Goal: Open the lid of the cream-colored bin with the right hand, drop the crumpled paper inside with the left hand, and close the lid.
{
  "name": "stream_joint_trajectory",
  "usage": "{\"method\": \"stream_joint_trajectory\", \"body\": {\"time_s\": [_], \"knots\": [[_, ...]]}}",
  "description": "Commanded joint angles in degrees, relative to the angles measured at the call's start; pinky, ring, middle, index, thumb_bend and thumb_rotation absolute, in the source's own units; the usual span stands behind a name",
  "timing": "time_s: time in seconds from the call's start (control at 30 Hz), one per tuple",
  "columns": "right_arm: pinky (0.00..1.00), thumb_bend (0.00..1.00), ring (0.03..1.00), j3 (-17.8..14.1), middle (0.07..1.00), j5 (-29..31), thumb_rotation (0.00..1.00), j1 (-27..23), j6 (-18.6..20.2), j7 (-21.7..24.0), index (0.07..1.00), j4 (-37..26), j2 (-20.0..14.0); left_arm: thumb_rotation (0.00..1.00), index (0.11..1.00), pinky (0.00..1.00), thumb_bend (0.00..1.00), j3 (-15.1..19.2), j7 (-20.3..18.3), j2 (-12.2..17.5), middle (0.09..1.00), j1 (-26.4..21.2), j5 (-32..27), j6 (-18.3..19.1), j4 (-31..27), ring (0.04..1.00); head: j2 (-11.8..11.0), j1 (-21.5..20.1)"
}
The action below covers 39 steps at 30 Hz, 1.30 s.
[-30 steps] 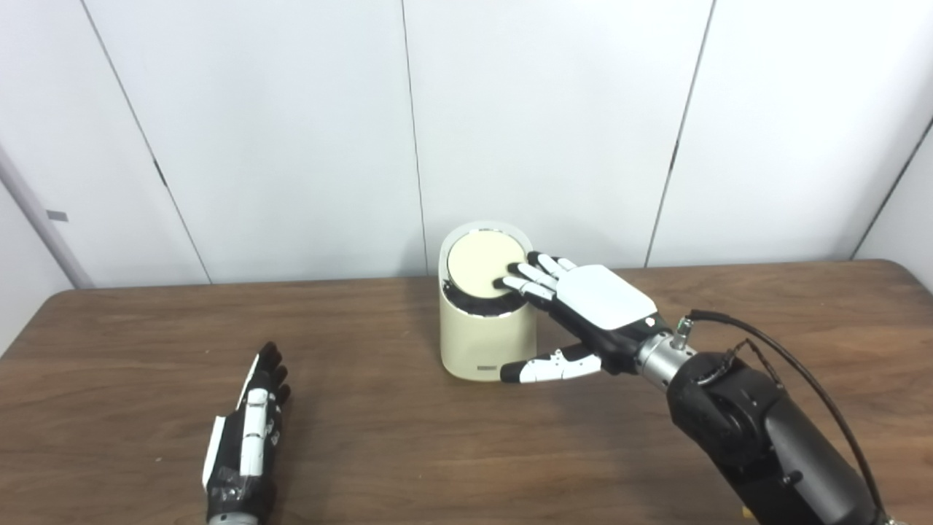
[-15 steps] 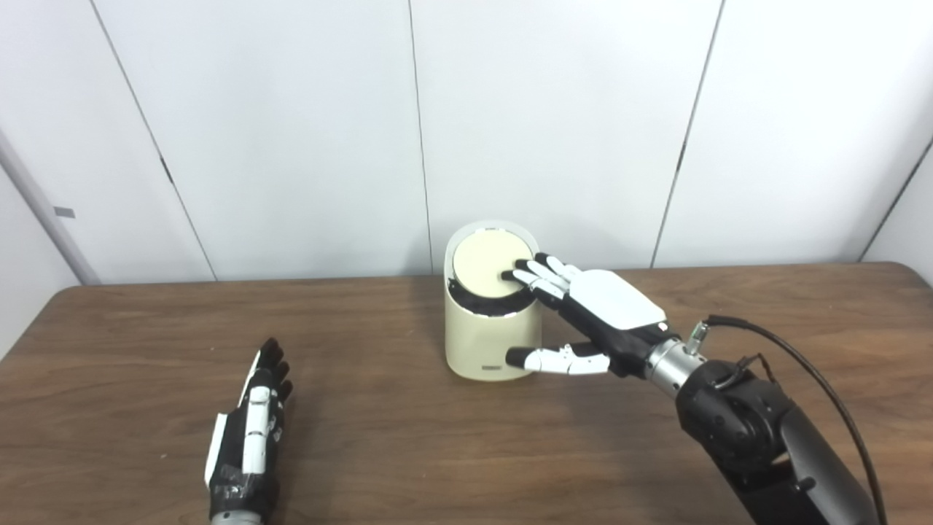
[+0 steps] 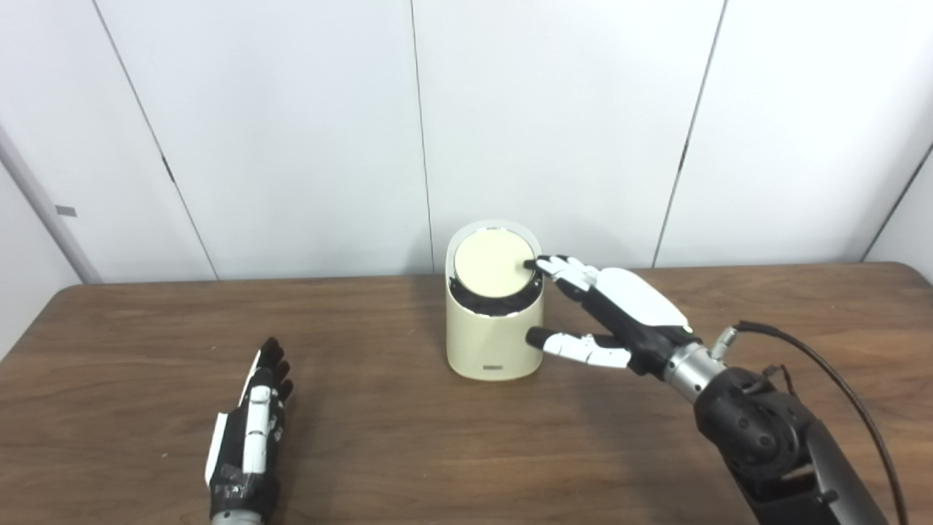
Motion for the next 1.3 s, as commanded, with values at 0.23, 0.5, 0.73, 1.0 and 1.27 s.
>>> {"method": "stream_joint_trajectory", "body": {"time_s": [0.23,0.5,0.73,1.0,1.27], "knots": [[0.91,0.51,0.98,-6.23,0.971,7.08,1.0,1.75,-2.84,-5.87,0.945,-1.27,0.4,0.91,1.0,1.0,0.5,-0.41,-0.27,-0.52,1.0,1.3,-0.42,-0.98,2.85,1.0,0.07,-0.18],[0.91,0.56,0.956,-9.29,0.975,11.35,1.0,4.86,-2.03,-7.77,0.953,-0.09,0.12,0.9,1.0,1.0,0.51,-0.18,-0.72,-0.09,1.0,1.12,-1.05,-0.85,3.03,1.0,0.26,-0.6],[0.9,0.59,0.945,-11.07,0.964,13.97,1.0,7.41,-2.93,-10.0,0.95,1.6,1.05,0.88,1.0,1.0,0.52,0.13,-0.64,0.07,1.0,1.1,-1.55,-0.08,2.52,1.0,0.65,-1.33],[0.9,0.62,0.955,-13.56,0.966,20.19,1.0,11.31,-1.23,-11.59,0.951,2.37,4.03,0.89,1.0,1.0,0.53,-0.17,-0.79,0.61,1.0,1.25,-1.15,0.04,2.03,1.0,1.03,-1.59],[0.92,0.53,0.964,-15.5,0.979,25.16,1.0,13.36,-2.77,-14.07,0.983,4.74,7.47,0.89,1.0,1.0,0.52,-0.42,-0.83,0.79,1.0,1.67,-1.28,0.2,1.23,1.0,1.83,-1.57]]}}
